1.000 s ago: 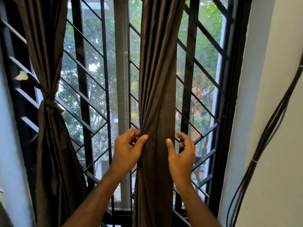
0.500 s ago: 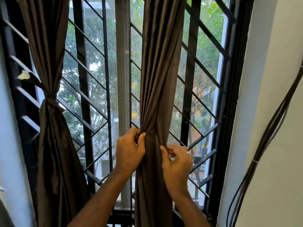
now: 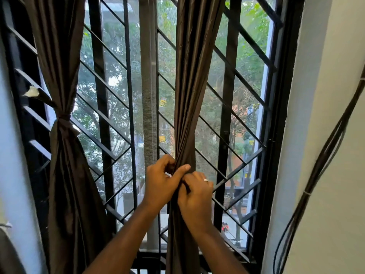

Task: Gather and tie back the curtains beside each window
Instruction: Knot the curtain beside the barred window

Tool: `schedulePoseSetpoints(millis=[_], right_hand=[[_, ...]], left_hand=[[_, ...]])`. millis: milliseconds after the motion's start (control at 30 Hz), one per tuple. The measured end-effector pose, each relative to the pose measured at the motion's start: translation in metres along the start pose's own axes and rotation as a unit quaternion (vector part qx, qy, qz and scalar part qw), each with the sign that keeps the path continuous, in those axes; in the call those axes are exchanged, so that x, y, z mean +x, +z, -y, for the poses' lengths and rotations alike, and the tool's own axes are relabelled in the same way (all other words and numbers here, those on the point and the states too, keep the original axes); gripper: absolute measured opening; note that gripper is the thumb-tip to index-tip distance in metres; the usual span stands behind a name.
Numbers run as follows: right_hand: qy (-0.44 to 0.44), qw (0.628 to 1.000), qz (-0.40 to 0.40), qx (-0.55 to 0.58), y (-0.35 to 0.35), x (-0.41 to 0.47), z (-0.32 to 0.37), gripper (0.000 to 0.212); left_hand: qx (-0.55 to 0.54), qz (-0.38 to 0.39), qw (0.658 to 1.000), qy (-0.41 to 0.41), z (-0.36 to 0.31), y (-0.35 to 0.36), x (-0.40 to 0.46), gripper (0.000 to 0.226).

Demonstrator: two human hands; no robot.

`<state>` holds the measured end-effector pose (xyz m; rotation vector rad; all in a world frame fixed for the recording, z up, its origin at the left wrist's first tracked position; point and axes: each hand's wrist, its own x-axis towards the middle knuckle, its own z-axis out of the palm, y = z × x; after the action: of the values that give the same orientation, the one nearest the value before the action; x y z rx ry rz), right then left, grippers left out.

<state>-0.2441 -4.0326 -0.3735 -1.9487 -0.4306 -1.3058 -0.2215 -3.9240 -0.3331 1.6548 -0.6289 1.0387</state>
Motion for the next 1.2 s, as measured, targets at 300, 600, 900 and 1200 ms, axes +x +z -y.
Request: schedulePoseSetpoints(millis=[300,600,900,1200], right_hand=[[0.245,0.949,0.017,0.199,0.001,0.015,-0.032,0.014],[0.349,0.893,0.022,0.284,0.006,0.030,-0.039,0.011],[-0.013,1.000,-0.015,-0.017,0.020,-0.019,0.007,0.015],[-0.010,0.999,0.016,-0.026,0.022,-0.014,0.013,0.022]], left_hand=[[-0.024,0.019,0.999,-0.042,0.008,-0.032,0.004,0.025],[0.053,-0.009,0.998,-0.019,0.015,-0.050,0.011,0.032],[0.145,-0.037,0.989,0.019,0.013,-0.021,0.007,0.025],[0.025,0.010,0.999,-0.037,0.000,-0.019,-0.006,0.025]])
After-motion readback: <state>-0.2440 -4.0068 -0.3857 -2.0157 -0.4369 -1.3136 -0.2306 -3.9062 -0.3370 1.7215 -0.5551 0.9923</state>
